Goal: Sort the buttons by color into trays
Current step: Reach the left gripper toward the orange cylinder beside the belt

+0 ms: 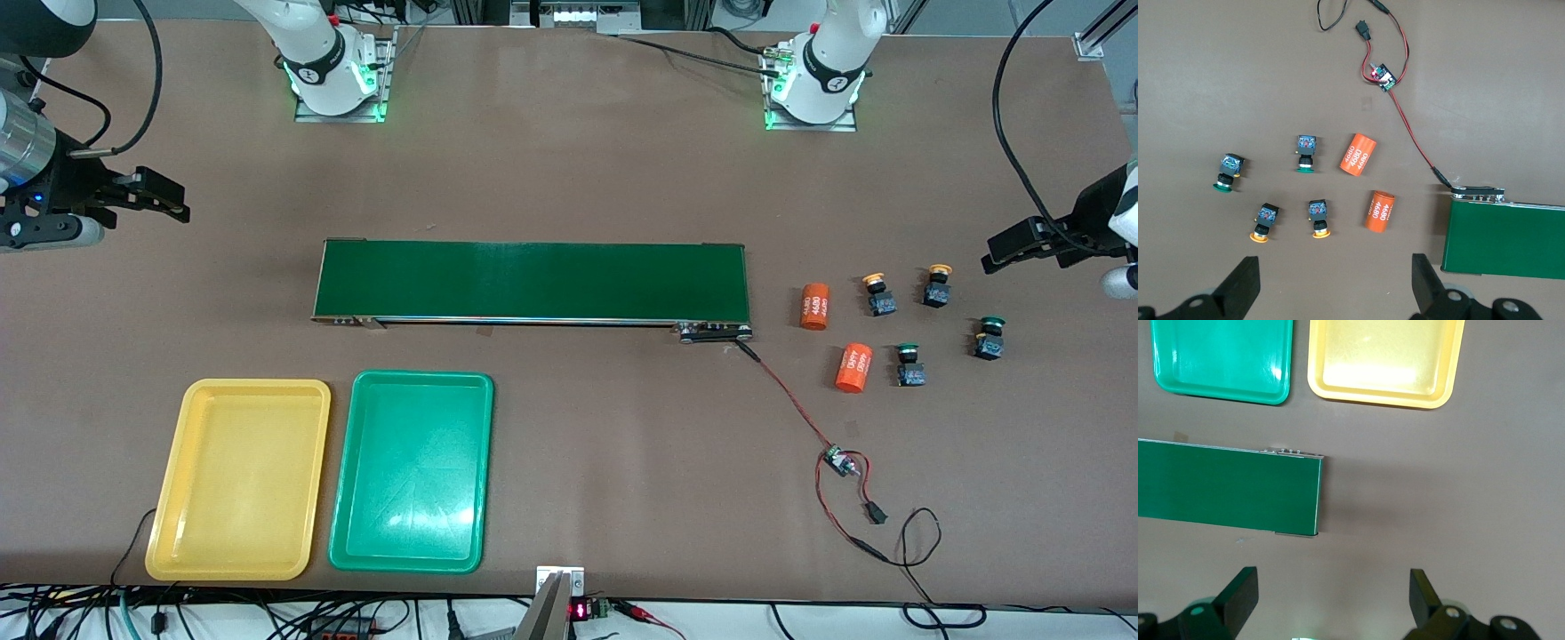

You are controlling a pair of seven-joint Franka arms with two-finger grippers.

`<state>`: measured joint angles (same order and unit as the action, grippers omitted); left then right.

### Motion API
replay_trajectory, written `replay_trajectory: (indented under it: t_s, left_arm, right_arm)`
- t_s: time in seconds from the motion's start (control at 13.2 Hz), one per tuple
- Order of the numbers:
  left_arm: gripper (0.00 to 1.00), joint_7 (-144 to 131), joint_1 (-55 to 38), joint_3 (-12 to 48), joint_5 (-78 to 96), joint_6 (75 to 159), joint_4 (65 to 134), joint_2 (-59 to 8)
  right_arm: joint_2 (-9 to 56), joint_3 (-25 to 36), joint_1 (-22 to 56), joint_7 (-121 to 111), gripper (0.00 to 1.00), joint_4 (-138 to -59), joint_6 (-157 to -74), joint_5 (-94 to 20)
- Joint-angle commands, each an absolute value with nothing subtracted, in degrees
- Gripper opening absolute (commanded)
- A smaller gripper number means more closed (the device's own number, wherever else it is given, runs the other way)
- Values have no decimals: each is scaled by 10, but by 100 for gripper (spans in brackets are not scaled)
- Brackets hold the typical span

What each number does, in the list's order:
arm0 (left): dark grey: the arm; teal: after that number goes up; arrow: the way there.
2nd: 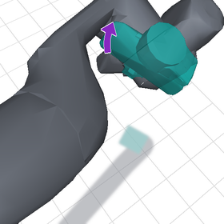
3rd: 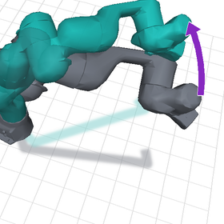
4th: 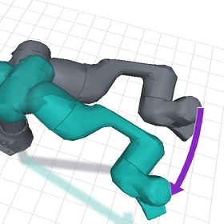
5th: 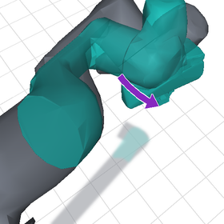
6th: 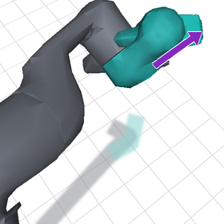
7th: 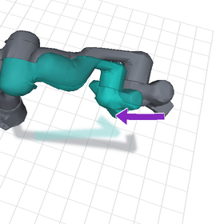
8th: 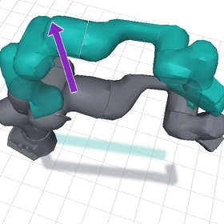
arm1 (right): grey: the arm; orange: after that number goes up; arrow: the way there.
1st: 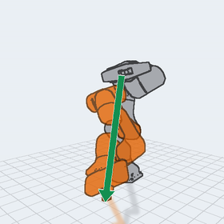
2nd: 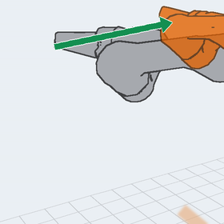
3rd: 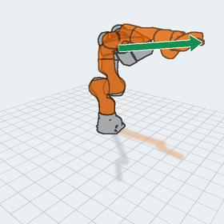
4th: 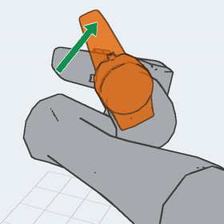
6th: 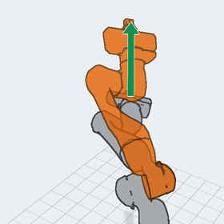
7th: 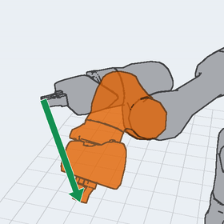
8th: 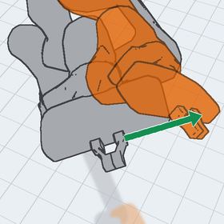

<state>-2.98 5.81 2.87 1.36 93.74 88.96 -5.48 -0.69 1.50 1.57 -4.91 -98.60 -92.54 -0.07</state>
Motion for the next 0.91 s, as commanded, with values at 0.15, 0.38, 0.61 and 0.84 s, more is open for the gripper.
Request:
replay_trajectory:
  t_s: [0.15, 0.38, 0.61, 0.84]
  left_arm:
    - [100, -28, 59, 33, 18, 927, 889, -43]
    - [100, -29, 62, 31, 19, 925, 892, -48]
    - [100, -29, 60, 31, 21, 929, 888, -83]
    - [100, -23, 56, 32, 25, 937, 896, -103]
  right_arm:
    - [-9, 17, 10, -60, 100, -983, -919, -11]
    - [-9, 17, 10, -60, 100, -983, -918, -11]
    - [-10, 17, 10, -60, 100, -983, -918, -11]
    - [-10, 17, 10, -60, 100, -983, -918, -11]
